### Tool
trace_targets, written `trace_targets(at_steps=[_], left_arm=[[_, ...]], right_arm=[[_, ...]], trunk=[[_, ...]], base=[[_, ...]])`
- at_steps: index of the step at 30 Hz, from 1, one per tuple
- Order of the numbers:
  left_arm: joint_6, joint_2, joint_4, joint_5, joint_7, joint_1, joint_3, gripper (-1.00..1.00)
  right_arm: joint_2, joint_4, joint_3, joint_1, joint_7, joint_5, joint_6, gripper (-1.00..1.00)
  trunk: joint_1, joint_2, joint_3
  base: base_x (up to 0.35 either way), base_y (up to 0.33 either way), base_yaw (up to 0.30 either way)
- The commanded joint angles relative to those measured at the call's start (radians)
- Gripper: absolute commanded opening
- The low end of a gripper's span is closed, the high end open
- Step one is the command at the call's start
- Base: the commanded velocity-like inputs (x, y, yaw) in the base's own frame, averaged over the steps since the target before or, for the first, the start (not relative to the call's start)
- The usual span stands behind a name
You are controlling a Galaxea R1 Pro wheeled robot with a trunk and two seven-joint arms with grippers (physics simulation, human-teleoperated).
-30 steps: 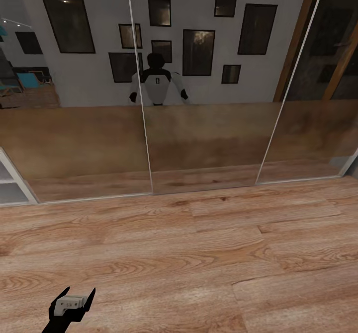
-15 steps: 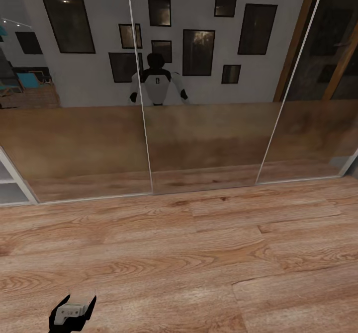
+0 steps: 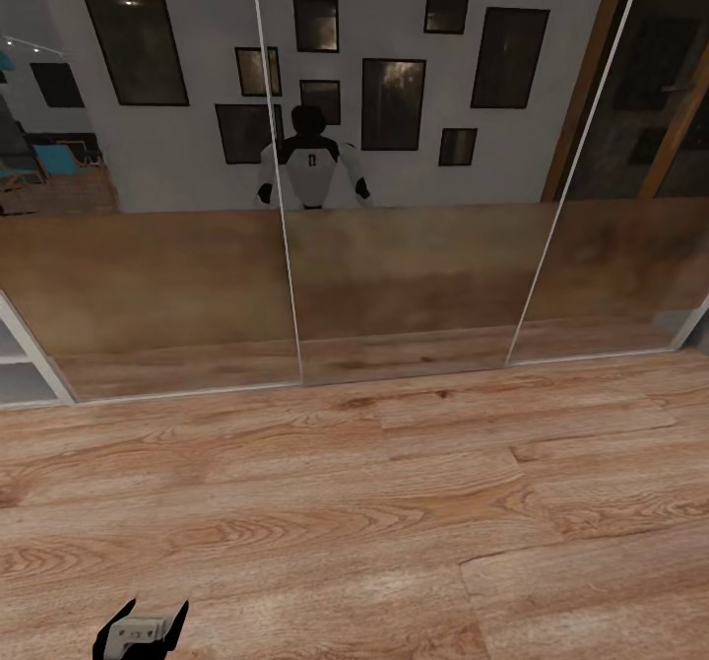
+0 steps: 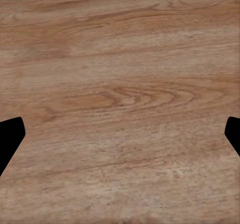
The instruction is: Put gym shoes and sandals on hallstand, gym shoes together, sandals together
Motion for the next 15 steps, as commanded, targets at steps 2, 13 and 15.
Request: trace_targets(at_steps=[2, 13, 15], left_arm=[[0.0, 0.0, 0.0, 0.0, 0.0, 0.0, 0.0, 1.0], [0.0, 0.0, 0.0, 0.0, 0.0, 0.0, 0.0, 1.0], [0.0, 0.0, 0.0, 0.0, 0.0, 0.0, 0.0, 1.0]], right_arm=[[0.0, 0.0, 0.0, 0.0, 0.0, 0.0, 0.0, 1.0], [0.0, 0.0, 0.0, 0.0, 0.0, 0.0, 0.0, 1.0], [0.0, 0.0, 0.0, 0.0, 0.0, 0.0, 0.0, 1.0]], trunk=[[0.0, 0.0, 0.0], [0.0, 0.0, 0.0], [0.0, 0.0, 0.0]], base=[[0.0, 0.0, 0.0], [0.0, 0.0, 0.0], [0.0, 0.0, 0.0]])
